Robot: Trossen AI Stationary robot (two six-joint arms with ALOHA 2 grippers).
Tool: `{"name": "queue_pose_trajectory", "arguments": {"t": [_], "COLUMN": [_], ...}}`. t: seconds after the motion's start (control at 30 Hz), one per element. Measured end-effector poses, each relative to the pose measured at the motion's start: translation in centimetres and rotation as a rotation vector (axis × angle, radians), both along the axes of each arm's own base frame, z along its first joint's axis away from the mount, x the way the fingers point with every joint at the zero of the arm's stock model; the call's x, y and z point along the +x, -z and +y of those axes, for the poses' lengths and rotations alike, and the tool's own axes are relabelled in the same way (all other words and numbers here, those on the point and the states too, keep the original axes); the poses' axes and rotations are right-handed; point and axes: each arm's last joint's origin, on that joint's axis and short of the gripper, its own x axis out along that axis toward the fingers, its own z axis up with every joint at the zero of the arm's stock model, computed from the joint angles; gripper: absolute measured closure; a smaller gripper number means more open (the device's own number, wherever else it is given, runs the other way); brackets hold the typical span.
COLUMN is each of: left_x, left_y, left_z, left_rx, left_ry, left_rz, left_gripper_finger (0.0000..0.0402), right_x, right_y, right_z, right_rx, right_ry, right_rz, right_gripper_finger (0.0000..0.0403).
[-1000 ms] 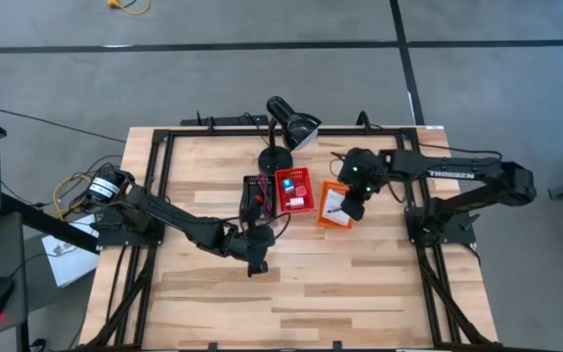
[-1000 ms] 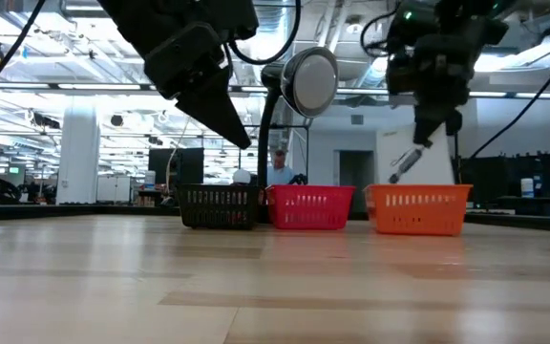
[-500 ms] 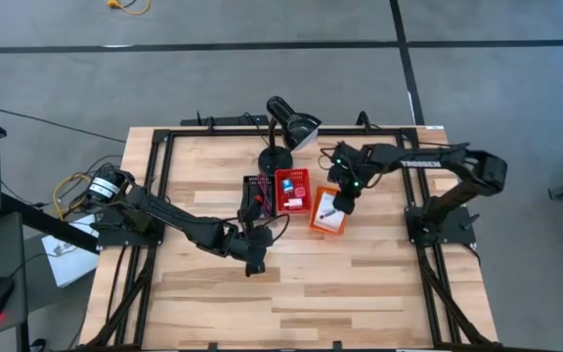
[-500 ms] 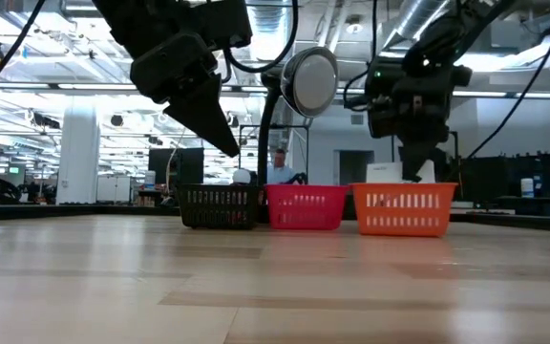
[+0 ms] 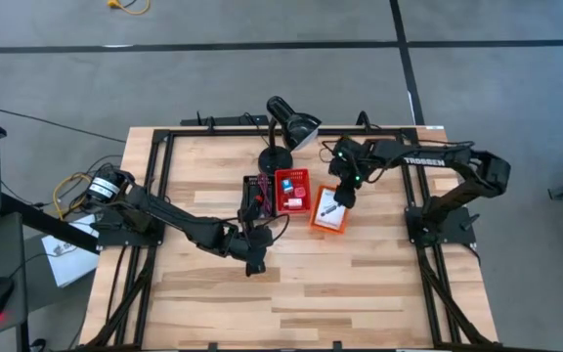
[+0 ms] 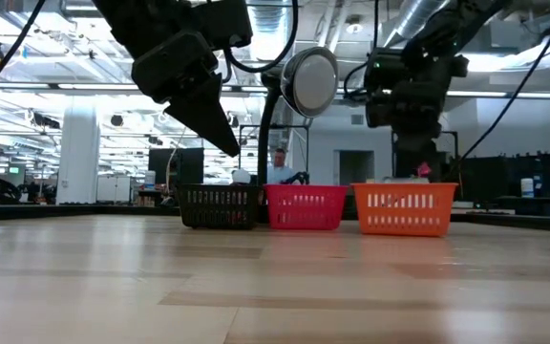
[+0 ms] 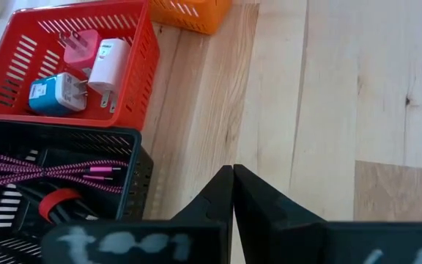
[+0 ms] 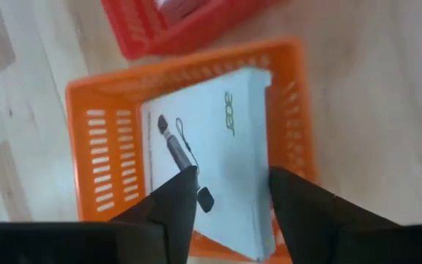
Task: Pick and place items into bin
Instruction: Put the white card reader box into the orange bin, then return to Home Position
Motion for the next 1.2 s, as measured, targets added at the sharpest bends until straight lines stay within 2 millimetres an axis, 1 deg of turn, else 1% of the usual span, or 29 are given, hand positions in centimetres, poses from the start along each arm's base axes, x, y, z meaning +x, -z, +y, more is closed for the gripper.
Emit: {"name": "queue_pose_trajectory", "arguments": {"t": [0.17, 0.4, 0.5, 0.57, 0.67, 0.77, 0.9, 0.97, 1.0, 1.13, 1.2], "left_x": [0.0, 0.0, -0.3, -1.1, -2.8, -4.9, -8.1, -9.7, -10.6, -14.8, -17.2], "left_y": [0.0, 0.0, -0.3, -1.4, -3.8, -6.8, -10.8, -12.5, -13.1, -15.4, -16.4], "left_z": [0.0, 0.0, 0.2, 0.5, 1.4, 2.3, 3.4, 3.8, 4.1, 5.7, 6.7], "left_rx": [-0.005, -0.006, 0.018, 0.056, 0.144, 0.218, 0.265, 0.223, 0.185, 0.099, 0.048], "left_ry": [-0.004, -0.003, -0.016, -0.034, -0.07, -0.079, -0.017, 0.005, -0.016, -0.147, -0.228], "left_rz": [-0.001, -0.001, 0.006, 0.021, 0.054, 0.069, 0.068, 0.041, 0.015, -0.085, -0.142], "left_gripper_finger": [0.0401, 0.0401, 0.0401, 0.0401, 0.0401, 0.0401, 0.0401, 0.0402, 0.0401, 0.0401, 0.0401], "right_x": [0.1, 0.3, 0.4, 0.1, -0.6, -1.7, -3.7, -4.7, -5.1, -7.0, -7.8], "right_y": [-1.7, -4.1, -6.2, -8.0, -10.9, -13.3, -15.4, -15.9, -16.2, -17.1, -17.8], "right_z": [-1.2, -2.2, -2.3, -2.1, -1.7, -1.0, 0.3, 1.1, 1.5, 3.5, 4.6], "right_rx": [-0.042, -0.062, -0.057, -0.064, -0.066, -0.037, 0.016, 0.035, 0.04, 0.031, 0.012], "right_ry": [0.041, 0.023, 0.027, 0.007, 0.008, 0.054, 0.126, 0.146, 0.145, 0.055, 0.018], "right_rz": [-0.033, -0.059, -0.06, -0.06, -0.064, -0.044, -0.006, 0.013, 0.016, 0.035, -0.008], "right_gripper_finger": [0.0233, 0.0249, 0.0257, 0.026, 0.0264, 0.0266, 0.0264, 0.0264, 0.0264, 0.0266, 0.0265]}}
